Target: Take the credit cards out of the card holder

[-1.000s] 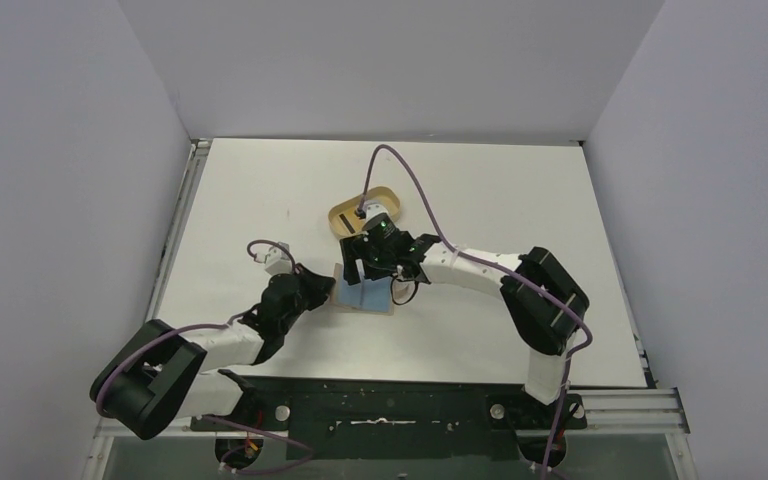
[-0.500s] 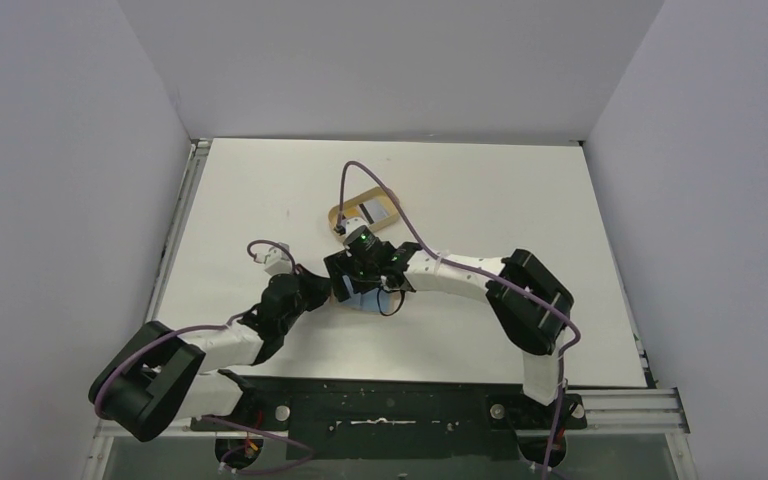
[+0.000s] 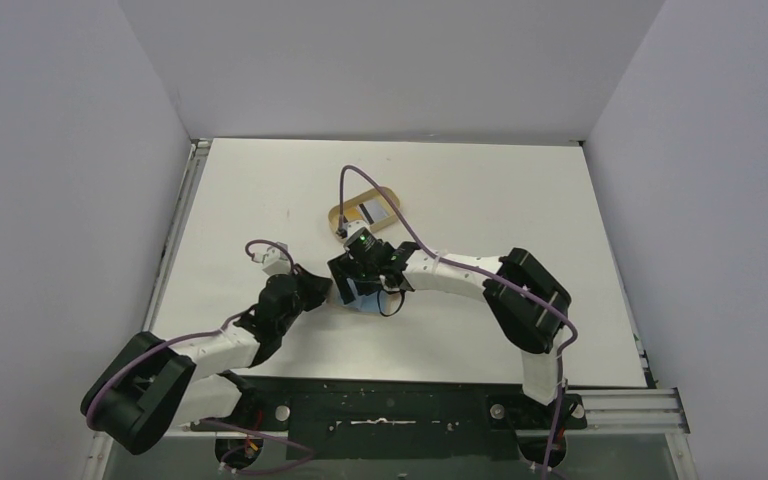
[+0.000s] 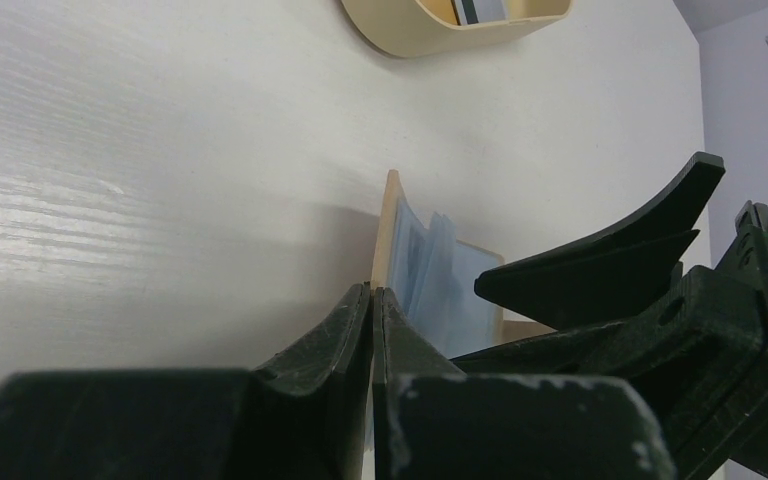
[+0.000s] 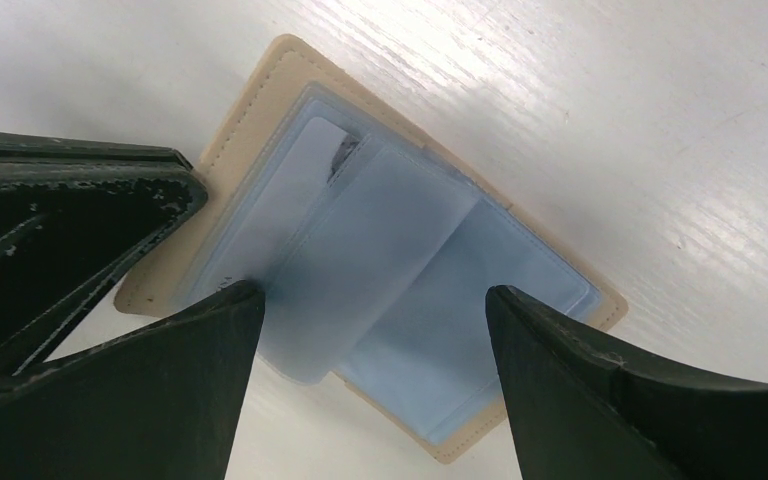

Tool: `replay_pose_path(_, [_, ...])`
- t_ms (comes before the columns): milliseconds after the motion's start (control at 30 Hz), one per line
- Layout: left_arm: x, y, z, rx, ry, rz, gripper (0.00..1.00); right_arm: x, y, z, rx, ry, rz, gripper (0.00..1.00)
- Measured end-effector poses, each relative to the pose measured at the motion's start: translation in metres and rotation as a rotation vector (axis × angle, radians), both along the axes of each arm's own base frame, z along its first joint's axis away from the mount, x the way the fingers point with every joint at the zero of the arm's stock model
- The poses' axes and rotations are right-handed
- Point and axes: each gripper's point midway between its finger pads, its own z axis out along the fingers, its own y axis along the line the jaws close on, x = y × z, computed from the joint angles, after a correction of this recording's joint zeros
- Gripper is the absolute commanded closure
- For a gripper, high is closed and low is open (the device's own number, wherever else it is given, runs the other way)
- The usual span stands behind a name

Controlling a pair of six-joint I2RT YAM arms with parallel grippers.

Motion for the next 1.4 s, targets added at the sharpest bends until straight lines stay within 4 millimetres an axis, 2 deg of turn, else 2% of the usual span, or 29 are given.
replay_pose_path(233, [-0.001, 0.002, 0.001, 0.012, -0.001, 0.000, 1.00, 0.001, -0.016, -0.007, -0.086, -0.021, -0.009, 0.14])
replay_pose_path(367, [-0.002, 0.003, 0.004, 0.019, -0.009, -0.004, 1.00, -0.002, -0.042, -0.014, -0.184, -0.033, -0.024, 0.12])
replay_pose_path(433, [-0.002, 0.003, 0.005, 0.022, -0.012, -0.005, 1.00, -0.005, -0.056, -0.011, -0.216, -0.037, -0.034, 0.11])
replay_pose_path(500, [-0.002, 0.004, 0.006, 0.029, -0.014, -0.004, 1.00, -0.003, -0.072, -0.001, -0.232, -0.050, -0.059, 0.09])
replay_pose_path(600, [-0.001, 0.005, 0.008, 0.038, -0.017, 0.001, 1.00, 0.007, -0.096, 0.025, -0.235, -0.092, -0.127, 0.09])
replay_pose_path(700, [-0.001, 0.006, 0.007, 0.048, -0.016, 0.001, 1.00, 0.022, -0.117, 0.059, -0.217, -0.171, -0.208, 0.08])
replay_pose_path(767, [-0.002, 0.007, 0.006, 0.054, -0.012, 0.001, 1.00, 0.027, -0.123, 0.081, -0.186, -0.213, -0.237, 0.09])
replay_pose_path(867, [-0.002, 0.008, 0.005, 0.058, -0.008, 0.002, 1.00, 0.023, -0.108, 0.107, -0.061, -0.230, -0.202, 0.10])
replay_pose_path(967, [-0.002, 0.008, 0.001, 0.066, 0.001, 0.003, 1.00, 0.018, -0.071, 0.125, 0.141, -0.191, -0.124, 0.13])
replay_pose_path(1033, [-0.003, 0.009, -0.005, 0.078, 0.018, 0.003, 1.00, 0.014, -0.045, 0.124, 0.259, -0.132, -0.074, 0.14])
replay_pose_path(1133, [-0.004, 0.011, -0.013, 0.094, 0.039, 0.005, 1.00, 0.008, -0.017, 0.102, 0.363, -0.024, -0.036, 0.16])
replay_pose_path(1267, [-0.006, 0.015, -0.027, 0.127, 0.076, 0.020, 1.00, -0.002, -0.002, 0.056, 0.366, 0.121, -0.035, 0.17])
replay_pose_path(1400, [-0.008, 0.018, -0.036, 0.151, 0.099, 0.030, 1.00, -0.006, 0.006, 0.035, 0.384, 0.194, -0.050, 0.18])
